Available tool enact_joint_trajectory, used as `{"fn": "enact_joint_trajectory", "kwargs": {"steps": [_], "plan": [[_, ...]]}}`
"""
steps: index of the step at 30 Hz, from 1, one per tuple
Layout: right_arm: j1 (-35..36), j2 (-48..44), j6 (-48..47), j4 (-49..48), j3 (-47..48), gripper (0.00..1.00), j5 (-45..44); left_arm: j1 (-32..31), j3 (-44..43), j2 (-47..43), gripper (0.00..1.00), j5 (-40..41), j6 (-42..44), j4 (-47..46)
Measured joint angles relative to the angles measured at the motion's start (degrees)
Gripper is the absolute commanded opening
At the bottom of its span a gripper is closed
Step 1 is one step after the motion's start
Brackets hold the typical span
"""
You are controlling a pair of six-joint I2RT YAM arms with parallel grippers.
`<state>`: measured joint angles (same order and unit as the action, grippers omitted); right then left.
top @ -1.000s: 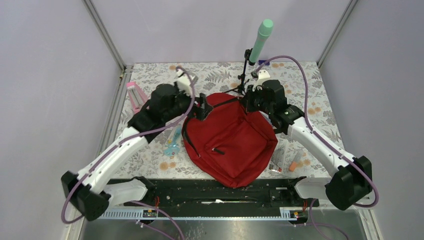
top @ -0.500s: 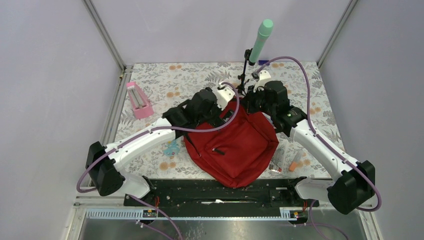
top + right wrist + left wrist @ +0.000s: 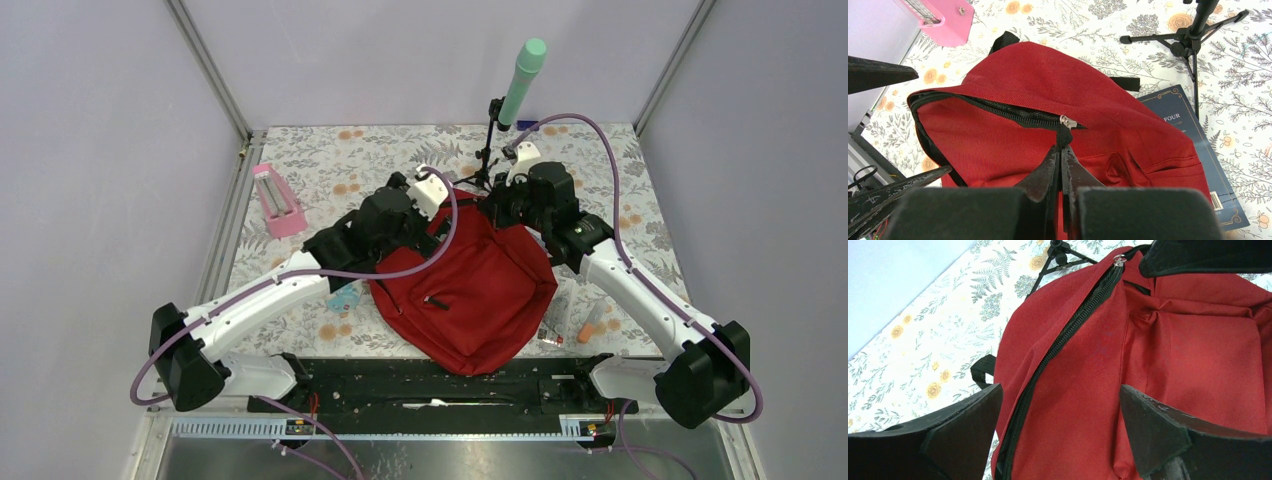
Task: Pack the student bag
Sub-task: Unzip the student bag at the center of the board.
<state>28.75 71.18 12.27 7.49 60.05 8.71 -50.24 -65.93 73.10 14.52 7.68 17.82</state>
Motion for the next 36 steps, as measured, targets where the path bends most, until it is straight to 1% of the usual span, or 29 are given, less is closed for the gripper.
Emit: {"fn": "enact_joint_trajectory", "kwargs": {"steps": [5, 8, 9, 10, 11, 14, 15, 17, 18, 23, 27, 31, 36], "plan": [[0.0, 0.0, 0.0, 0.9, 0.0, 0.0, 0.0, 0.2, 0.3, 0.5, 0.97, 0.8, -0.6, -0.1], [0.0, 0.0, 0.0, 0.9, 0.0, 0.0, 0.0, 0.4, -0.8, 3.1, 0.96, 2.5, -0.9, 0.7], [0.0, 0.0, 0.0, 0.9, 0.0, 0.0, 0.0, 0.4, -1.1, 4.2, 0.94, 3.0, -1.1, 1.0], [0.0, 0.0, 0.0, 0.9, 0.0, 0.0, 0.0, 0.4, -1.4, 5.6, 0.89, 3.6, -1.3, 1.4], [0.0, 0.0, 0.0, 0.9, 0.0, 0.0, 0.1, 0.5, -1.5, 6.4, 0.79, 3.8, -1.5, 1.9], [0.0, -0.4, 0.0, 1.3, 0.0, 0.0, 0.4, 0.5, -1.6, 8.9, 0.32, 4.5, -2.3, 3.6], [0.0, -0.5, 0.0, 1.5, 0.0, 0.0, 0.4, 0.5, -1.6, 9.2, 0.2, 4.9, -1.9, 4.1], [0.0, -0.9, 0.0, 2.1, 0.0, 0.0, 0.4, 0.6, -1.7, 9.3, 0.02, 5.2, -2.5, 5.0], [0.0, -1.1, 0.0, 2.5, 0.0, 0.0, 0.4, 0.6, -1.8, 9.2, 0.0, 5.3, -2.6, 5.2], [0.0, -2.4, -0.1, 2.6, -1.1, 0.0, -2.3, 0.8, -2.0, 8.6, 0.0, 5.5, -3.4, 5.4], [0.0, -2.7, -0.3, 3.4, -2.8, 0.0, -6.4, 2.2, -2.0, 7.0, 0.0, 4.1, -4.9, 6.3], [0.0, -2.7, 0.4, 4.1, -4.4, 0.0, -10.8, 5.6, -2.3, 5.4, 0.0, 0.5, -7.9, 7.0], [0.1, -2.6, 2.1, 4.2, -6.2, 0.0, -14.5, 10.8, -2.5, 3.8, 0.0, -6.1, -12.4, 7.8]]}}
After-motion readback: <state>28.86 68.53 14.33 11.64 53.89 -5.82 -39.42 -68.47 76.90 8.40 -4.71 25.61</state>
